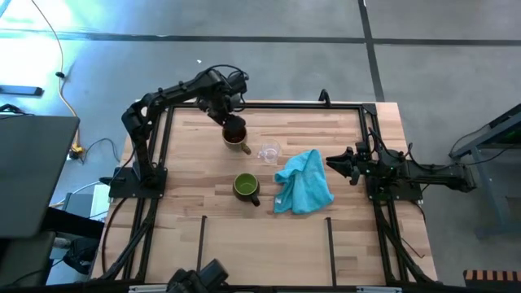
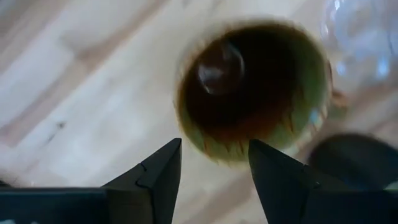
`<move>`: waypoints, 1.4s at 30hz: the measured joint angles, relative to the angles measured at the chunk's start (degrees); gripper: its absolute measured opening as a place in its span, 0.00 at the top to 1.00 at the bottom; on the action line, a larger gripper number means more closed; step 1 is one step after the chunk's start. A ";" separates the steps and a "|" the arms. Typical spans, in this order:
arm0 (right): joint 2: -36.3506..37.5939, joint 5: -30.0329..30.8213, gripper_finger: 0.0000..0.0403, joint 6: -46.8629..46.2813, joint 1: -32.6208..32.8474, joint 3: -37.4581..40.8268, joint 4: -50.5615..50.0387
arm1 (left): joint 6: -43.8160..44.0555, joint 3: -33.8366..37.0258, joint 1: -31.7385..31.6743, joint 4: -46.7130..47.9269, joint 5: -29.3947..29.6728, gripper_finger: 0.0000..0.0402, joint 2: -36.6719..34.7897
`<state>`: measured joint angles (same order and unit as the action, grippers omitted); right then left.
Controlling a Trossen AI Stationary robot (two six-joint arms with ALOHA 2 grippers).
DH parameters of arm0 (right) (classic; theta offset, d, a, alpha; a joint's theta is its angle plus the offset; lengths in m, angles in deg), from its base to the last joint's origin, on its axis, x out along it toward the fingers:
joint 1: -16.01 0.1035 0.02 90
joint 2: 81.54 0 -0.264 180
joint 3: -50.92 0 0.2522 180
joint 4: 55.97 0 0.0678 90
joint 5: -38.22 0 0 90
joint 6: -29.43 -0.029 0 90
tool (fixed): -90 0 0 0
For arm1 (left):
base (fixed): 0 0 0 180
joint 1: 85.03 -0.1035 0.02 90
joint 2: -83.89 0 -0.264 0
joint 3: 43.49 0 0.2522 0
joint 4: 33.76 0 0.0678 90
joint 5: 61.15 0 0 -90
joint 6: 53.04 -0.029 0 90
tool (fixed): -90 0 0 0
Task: Stack small to large cups/mugs on shelf
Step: Put the brown green mug on the shelf
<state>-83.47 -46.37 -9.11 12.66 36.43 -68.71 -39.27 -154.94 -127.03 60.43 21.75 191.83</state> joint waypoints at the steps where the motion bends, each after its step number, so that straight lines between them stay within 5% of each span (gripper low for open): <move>1: 0.00 0.00 0.65 -0.12 0.00 0.00 0.00 | -1.07 -0.59 0.00 1.70 -0.44 0.57 0.00; 6: 0.00 0.00 0.65 -0.03 0.00 0.00 0.00 | -7.03 -3.19 0.00 9.56 -0.49 0.57 -0.04; 13: 0.00 0.00 0.65 -0.37 0.00 0.00 0.00 | -7.99 -3.11 0.74 9.57 -3.09 0.57 -0.31; 19: 0.00 0.00 0.65 -0.43 0.02 0.00 0.00 | -7.24 -3.07 1.65 7.49 0.33 0.57 -0.31; 30: 0.00 -0.01 0.65 -0.33 0.00 0.00 0.00 | 7.65 -3.03 4.09 3.21 2.69 0.57 0.04; 36: 0.00 -1.21 0.65 1.12 0.00 0.00 -0.21 | -3.58 -3.03 9.10 -1.30 0.05 0.57 0.04; 42: 0.00 -2.01 0.65 3.03 0.02 0.00 -0.37 | -9.52 -3.03 12.49 -2.29 5.46 0.57 0.04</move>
<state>-83.47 -48.38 -6.08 12.68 36.43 -69.08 -48.79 -157.96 -114.55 58.14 27.21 191.87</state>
